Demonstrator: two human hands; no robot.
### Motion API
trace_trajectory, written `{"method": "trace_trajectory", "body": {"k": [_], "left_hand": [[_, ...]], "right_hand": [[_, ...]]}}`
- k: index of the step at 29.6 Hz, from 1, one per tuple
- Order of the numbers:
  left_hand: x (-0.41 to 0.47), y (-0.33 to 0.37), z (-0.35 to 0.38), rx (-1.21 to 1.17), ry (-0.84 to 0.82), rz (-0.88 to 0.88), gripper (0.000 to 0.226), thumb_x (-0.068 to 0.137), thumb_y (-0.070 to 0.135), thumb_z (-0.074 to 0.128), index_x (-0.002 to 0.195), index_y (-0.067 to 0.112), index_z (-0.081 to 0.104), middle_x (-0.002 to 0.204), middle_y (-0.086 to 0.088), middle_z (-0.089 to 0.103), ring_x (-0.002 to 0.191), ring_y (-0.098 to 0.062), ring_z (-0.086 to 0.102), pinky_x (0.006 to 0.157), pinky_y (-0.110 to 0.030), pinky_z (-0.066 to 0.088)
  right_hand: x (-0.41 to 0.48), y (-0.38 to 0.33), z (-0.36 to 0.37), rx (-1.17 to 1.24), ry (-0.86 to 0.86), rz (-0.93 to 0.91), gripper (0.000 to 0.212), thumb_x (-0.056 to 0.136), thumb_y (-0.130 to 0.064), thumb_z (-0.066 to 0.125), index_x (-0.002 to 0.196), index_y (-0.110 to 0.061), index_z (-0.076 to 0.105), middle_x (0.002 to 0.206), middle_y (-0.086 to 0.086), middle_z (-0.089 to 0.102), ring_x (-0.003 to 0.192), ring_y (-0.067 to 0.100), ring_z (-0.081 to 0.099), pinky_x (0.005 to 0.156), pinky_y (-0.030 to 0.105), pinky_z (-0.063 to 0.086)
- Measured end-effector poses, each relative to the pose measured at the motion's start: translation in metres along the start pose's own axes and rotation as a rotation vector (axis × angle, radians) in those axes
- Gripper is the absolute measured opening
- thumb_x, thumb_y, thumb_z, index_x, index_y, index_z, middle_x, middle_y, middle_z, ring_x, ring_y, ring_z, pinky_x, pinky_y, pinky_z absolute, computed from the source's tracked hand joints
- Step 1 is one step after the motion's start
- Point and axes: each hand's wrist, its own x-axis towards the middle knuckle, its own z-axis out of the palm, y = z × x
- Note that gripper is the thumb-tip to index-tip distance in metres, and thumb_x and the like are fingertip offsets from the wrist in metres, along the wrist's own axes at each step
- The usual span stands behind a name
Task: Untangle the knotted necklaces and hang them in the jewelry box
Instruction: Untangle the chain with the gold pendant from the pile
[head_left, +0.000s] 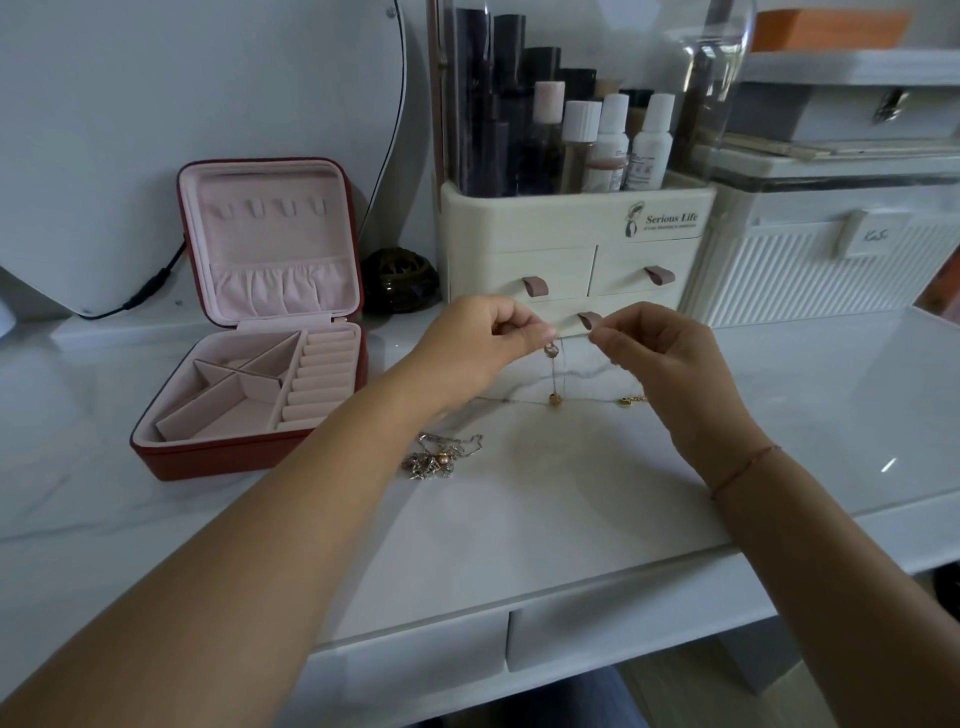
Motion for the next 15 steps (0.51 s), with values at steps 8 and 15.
{"method": "trace_trajectory", "body": {"k": [8,15], "left_hand": [[-0.002,0.004,0.003,-0.181,0.091,-0.057,0.035,0.09,0.044,0.057,0.067,0.021,0.067,0.048,0.012,0.039,0.042,-0.001,0.034,0.053,-0.02,0.031],[-0.007,0.011,0.008,-0.111,0.101,-0.016,0.036,0.095,0.036,0.053,0.064,0.021,0.06,0.037,0.019,0.045,0.039,0.005,0.043,0.05,-0.013,0.031]], "right_hand": [[-0.002,0.003,0.006,-0.149,-0.16,-0.046,0.005,0.087,-0.015,0.065,0.083,-0.014,0.066,0.079,-0.012,0.063,0.076,0.002,0.058,0.087,0.032,0.045],[-0.007,-0.005,0.01,-0.111,-0.156,-0.194,0.029,0.078,-0.021,0.077,0.101,-0.022,0.06,0.091,-0.006,0.065,0.086,0.009,0.06,0.083,0.02,0.045]]}}
